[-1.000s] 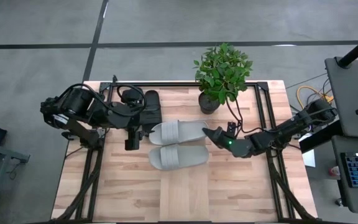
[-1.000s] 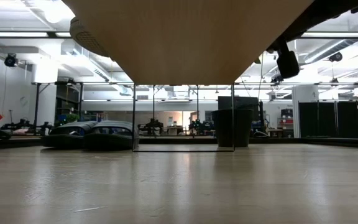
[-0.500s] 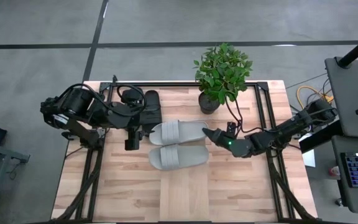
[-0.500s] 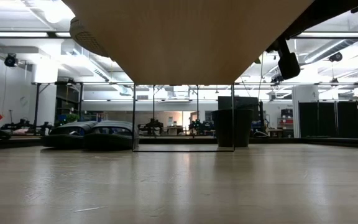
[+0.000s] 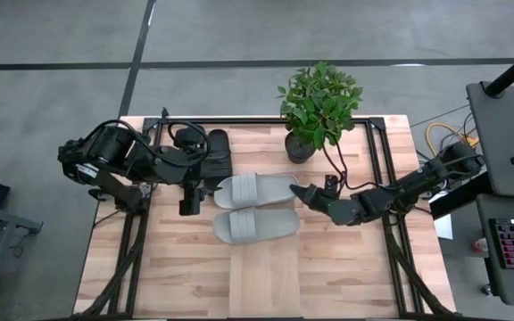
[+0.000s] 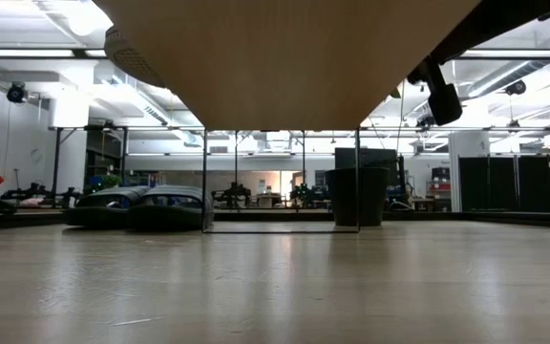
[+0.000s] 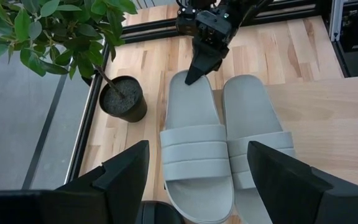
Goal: Pick and place slides into the shelf
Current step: Put the gray slipper on the shelf
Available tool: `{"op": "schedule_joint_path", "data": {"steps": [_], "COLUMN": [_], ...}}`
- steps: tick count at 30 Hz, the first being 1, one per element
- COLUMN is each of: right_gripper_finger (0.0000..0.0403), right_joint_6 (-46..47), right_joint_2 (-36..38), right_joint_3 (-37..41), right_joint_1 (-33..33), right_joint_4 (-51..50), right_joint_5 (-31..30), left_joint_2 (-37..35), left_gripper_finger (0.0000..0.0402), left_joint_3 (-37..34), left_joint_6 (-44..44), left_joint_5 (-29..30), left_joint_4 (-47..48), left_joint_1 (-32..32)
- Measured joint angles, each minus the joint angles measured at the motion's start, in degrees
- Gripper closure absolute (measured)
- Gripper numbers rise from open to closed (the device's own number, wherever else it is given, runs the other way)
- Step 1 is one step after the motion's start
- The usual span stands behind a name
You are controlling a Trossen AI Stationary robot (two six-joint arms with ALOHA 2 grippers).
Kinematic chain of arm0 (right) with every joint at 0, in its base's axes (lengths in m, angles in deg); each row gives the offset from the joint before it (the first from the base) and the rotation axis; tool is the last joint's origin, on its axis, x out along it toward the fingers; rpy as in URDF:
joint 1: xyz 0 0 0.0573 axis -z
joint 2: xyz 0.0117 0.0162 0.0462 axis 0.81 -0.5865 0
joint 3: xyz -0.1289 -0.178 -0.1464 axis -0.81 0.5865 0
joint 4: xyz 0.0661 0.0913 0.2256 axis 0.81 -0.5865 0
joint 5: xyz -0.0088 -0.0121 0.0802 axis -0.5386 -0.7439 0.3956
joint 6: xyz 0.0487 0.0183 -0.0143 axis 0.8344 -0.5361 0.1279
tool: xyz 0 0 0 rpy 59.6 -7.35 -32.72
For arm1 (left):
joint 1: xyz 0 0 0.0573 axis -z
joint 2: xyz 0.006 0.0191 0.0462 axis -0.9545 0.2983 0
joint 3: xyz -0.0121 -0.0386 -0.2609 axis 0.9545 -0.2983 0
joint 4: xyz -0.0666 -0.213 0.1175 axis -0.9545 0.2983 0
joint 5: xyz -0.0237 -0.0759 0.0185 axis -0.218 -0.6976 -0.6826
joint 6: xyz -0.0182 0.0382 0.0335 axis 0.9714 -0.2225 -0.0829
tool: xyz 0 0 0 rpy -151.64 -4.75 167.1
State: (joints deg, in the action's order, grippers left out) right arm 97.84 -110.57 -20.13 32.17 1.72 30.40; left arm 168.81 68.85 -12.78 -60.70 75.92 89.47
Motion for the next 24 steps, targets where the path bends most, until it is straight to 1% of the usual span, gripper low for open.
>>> {"op": "schedule_joint_path", "data": {"steps": [4, 9, 11, 14, 20, 22, 24], "right_gripper_finger": [0.0358, 0.0358, 0.0358, 0.0358, 0.0358, 0.0358, 0.0358], "right_joint_6": [4.65, 5.94, 4.48, -0.72, -6.45, -6.77, -5.22], "right_joint_2": [0.03, 0.04, 0.04, 0.04, 0.02, 0.02, 0.04], "right_joint_3": [-0.07, -0.15, -0.15, -0.11, -0.02, 0.0, 0.01], "right_joint_1": [-0.16, -0.23, -0.23, -0.23, -0.46, -0.5, -0.49], "right_joint_4": [-2.42, -3.47, -3.49, -3.21, -2.71, -2.7, -2.73], "right_joint_5": [0.48, 0.7, 0.76, 0.8, 0.96, 1.44, 2.28], "left_joint_2": [0.0, 0.0, 0.0, 0.01, 0.02, 0.02, 0.02], "left_gripper_finger": [0.0146, 0.0146, 0.0146, 0.0146, 0.0146, 0.0146, 0.0146], "left_joint_3": [0.0, 0.0, 0.0, 0.0, 0.0, 0.0, 0.0], "left_joint_6": [0.0, 0.0, 0.0, -0.02, -0.04, -0.03, -0.04], "left_joint_5": [0.01, 0.02, 0.02, 0.01, 0.02, 0.02, 0.02], "left_joint_4": [-0.08, -0.12, -0.14, -0.39, -0.45, -0.46, -0.47], "left_joint_1": [-0.01, 0.0, 0.0, 0.01, -0.01, -0.01, 0.01]}}
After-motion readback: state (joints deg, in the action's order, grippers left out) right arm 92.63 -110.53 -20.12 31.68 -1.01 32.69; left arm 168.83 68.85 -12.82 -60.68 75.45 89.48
